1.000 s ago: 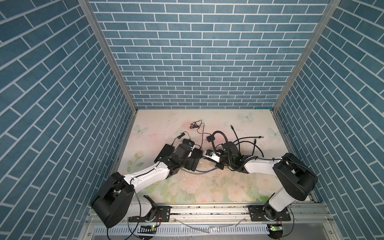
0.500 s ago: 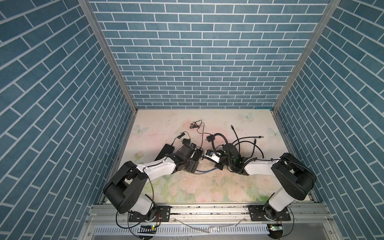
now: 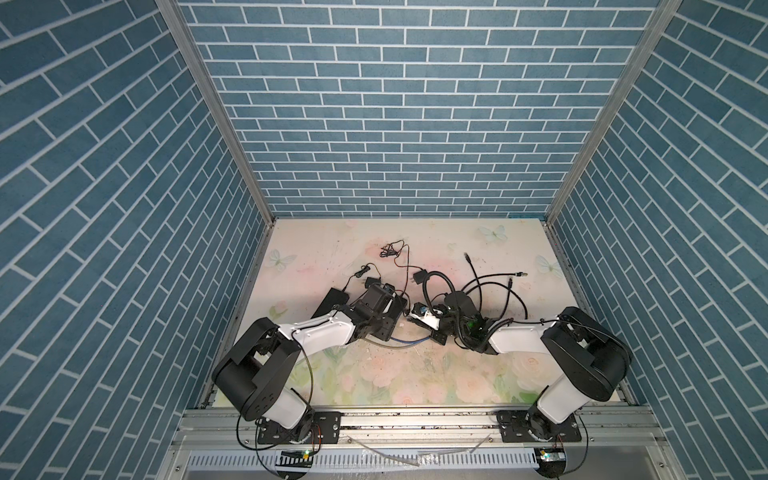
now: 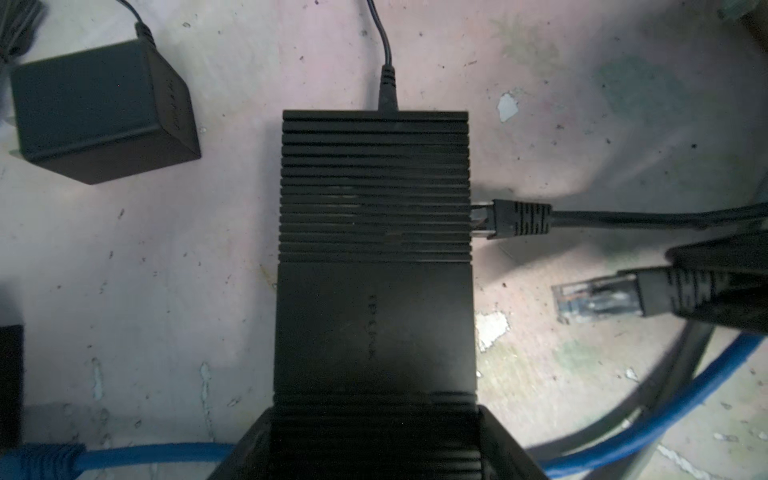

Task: Insert the plug into the switch port
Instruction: 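Carry the black plug toward the switch ports with the left while the right holds, then push the black plug into the blue switch port beside the seated plug with both grippers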

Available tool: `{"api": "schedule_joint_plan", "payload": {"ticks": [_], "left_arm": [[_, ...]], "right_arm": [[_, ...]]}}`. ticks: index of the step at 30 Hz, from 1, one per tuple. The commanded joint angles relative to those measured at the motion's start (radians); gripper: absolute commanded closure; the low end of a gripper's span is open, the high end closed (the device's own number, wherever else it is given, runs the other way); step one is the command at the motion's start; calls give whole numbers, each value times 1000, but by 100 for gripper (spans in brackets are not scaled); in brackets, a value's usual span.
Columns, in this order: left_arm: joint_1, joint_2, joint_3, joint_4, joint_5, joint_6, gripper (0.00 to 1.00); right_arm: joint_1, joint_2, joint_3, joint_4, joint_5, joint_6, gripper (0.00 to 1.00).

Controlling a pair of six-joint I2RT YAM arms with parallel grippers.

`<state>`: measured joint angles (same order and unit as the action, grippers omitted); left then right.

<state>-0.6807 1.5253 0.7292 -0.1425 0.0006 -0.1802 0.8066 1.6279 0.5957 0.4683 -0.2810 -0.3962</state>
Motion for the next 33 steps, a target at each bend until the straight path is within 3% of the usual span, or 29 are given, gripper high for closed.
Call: {"api": "schedule_joint_plan", "payload": {"ticks": [1,15,33], "left_arm": [[3,23,-4,5,58,-42,56],[4,-24,8,63,151,-114,59],[12,-28,10,77,145,-124,59]], "right_arm": [[17,-22,-17,25,38,38,100],[34,16,-48,176,89,94,100],[58,-10,-80,152,85,90,100]]}}
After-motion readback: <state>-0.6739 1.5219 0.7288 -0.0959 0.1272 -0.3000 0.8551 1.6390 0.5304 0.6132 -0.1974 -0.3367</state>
